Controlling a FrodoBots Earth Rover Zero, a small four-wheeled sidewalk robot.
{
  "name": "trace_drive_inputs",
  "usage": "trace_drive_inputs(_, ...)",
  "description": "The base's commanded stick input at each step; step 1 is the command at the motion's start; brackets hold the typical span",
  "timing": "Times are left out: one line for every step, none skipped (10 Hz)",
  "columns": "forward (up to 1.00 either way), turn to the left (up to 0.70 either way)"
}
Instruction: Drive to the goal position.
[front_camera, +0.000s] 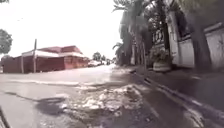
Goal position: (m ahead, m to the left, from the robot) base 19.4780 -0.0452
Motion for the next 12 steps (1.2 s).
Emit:
trace_drive_inputs(0.7, 0.01)
trace_drive_inputs(0.7, 0.01)
trace_drive_inputs(0.7, 0.01)
trace_drive_inputs(0.7, 0.01)
trace_drive_inputs(0.7, 0.01)
trace_drive_inputs(0.7, 0.01)
trace_drive_inputs(0.7, 0.01)
trace_drive_inputs(0.7, 0.01)
trace_drive_inputs(0.7, 0.01)
trace_drive_inputs(0.7, 0.01)
trace_drive_inputs(0.7, 0.01)
trace_drive_inputs(0.7, 0.01)
